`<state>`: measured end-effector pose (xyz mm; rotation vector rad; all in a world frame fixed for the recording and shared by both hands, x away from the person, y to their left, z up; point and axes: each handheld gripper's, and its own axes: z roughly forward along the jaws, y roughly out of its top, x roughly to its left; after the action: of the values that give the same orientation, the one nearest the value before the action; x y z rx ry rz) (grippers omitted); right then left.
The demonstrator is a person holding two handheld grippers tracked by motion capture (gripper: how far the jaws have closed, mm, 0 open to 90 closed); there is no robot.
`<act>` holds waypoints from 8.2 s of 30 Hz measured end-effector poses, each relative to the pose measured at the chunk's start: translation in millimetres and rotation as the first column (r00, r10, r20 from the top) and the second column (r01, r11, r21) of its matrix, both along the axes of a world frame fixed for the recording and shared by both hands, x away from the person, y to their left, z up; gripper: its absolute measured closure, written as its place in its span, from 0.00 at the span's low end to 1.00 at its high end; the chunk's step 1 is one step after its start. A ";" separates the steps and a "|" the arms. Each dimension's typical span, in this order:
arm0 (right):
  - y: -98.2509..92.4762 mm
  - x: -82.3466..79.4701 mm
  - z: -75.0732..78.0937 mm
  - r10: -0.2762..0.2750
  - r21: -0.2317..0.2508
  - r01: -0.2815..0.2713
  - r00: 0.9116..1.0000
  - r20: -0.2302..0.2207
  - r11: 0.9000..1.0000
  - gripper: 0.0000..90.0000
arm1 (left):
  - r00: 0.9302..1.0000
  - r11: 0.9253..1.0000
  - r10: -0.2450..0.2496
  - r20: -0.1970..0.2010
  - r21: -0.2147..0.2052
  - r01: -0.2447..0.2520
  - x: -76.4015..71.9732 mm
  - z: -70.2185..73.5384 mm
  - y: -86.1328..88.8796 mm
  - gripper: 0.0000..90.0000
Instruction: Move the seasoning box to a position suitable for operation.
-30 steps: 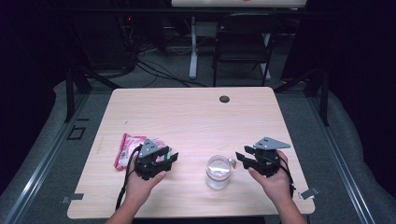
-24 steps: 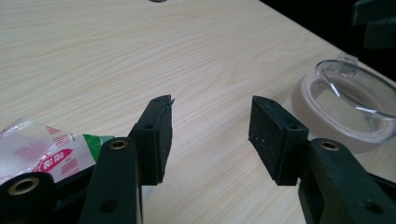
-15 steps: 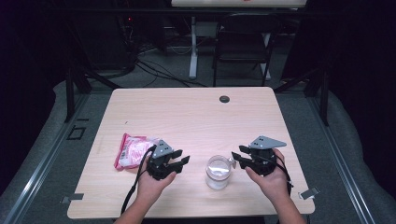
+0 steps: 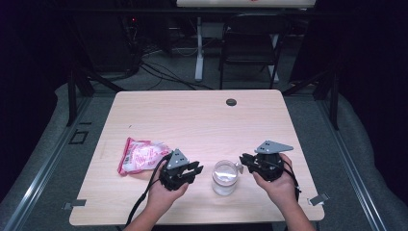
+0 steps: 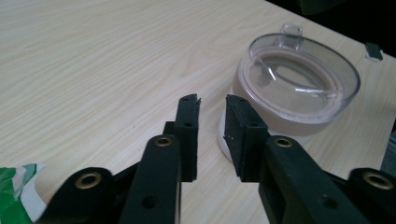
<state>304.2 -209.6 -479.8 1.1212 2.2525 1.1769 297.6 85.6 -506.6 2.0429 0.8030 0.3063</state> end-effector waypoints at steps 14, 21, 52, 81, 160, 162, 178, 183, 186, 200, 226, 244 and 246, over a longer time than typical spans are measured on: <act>7.6 2.4 -7.6 0.021 -0.019 -0.022 0.999 -0.028 1.000 0.96 | 0.998 0.998 -0.056 -0.022 0.023 0.057 -9.7 -9.8 -12.3 1.00; 6.1 2.8 -8.4 0.020 -0.002 -0.020 0.999 -0.037 1.000 0.96 | 0.995 0.996 -0.089 -0.040 0.026 0.090 -13.1 -14.6 -21.1 1.00; 4.3 1.4 -9.5 0.012 0.010 -0.012 0.999 -0.036 1.000 0.97 | 0.993 0.994 -0.111 -0.040 0.013 0.111 -15.4 -13.2 -27.5 1.00; 4.0 -27.4 4.1 0.102 0.007 -0.103 0.994 0.023 0.995 0.83 | 0.992 0.992 -0.123 -0.006 -0.015 0.123 -8.8 11.2 -32.7 1.00; 22.6 -45.8 13.3 0.153 -0.093 -0.144 0.983 0.098 0.985 0.60 | 0.996 0.996 -0.084 0.021 0.013 0.083 0.5 23.5 -39.4 0.88; 22.1 -45.6 13.7 0.150 -0.089 -0.142 0.984 0.099 0.986 0.61 | 0.997 0.997 -0.078 0.022 0.014 0.077 1.0 21.4 -39.4 0.87; 15.0 -44.5 18.8 0.133 -0.058 -0.128 0.985 0.109 0.990 0.66 | 0.998 0.997 -0.067 -0.002 0.027 0.067 3.9 7.0 -41.6 0.81; 10.8 -43.4 21.0 0.121 -0.048 -0.116 0.986 0.117 0.992 0.69 | 0.997 0.997 -0.071 -0.008 0.033 0.072 4.0 5.4 -42.7 0.81; 7.3 -42.5 22.7 0.109 -0.039 -0.105 0.987 0.120 0.994 0.71 | 0.997 0.996 -0.076 -0.014 0.036 0.076 4.1 4.0 -43.4 0.81; -5.0 -36.1 24.1 0.068 -0.024 -0.066 0.990 0.122 0.998 0.73 | 0.997 0.996 -0.077 -0.011 0.044 0.077 3.9 0.8 -45.3 0.81; -22.2 -23.6 17.8 0.021 0.055 -0.026 0.997 0.078 0.998 0.71 | 0.997 0.996 -0.077 -0.014 0.035 0.078 3.1 0.0 -44.9 0.82; -22.9 -0.3 16.1 0.016 0.079 -0.022 0.997 0.080 0.997 0.77 | 0.998 0.997 -0.070 -0.008 0.011 0.070 2.4 -1.1 -46.5 0.81; -22.7 1.4 15.9 0.017 0.078 -0.023 0.996 0.084 0.997 0.78 | 0.998 0.998 -0.067 -0.006 0.009 0.068 2.2 -1.3 -46.8 0.81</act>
<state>305.6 -232.2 -463.9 1.0603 2.1768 1.3064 299.8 38.8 -507.9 2.0757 0.7354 0.2671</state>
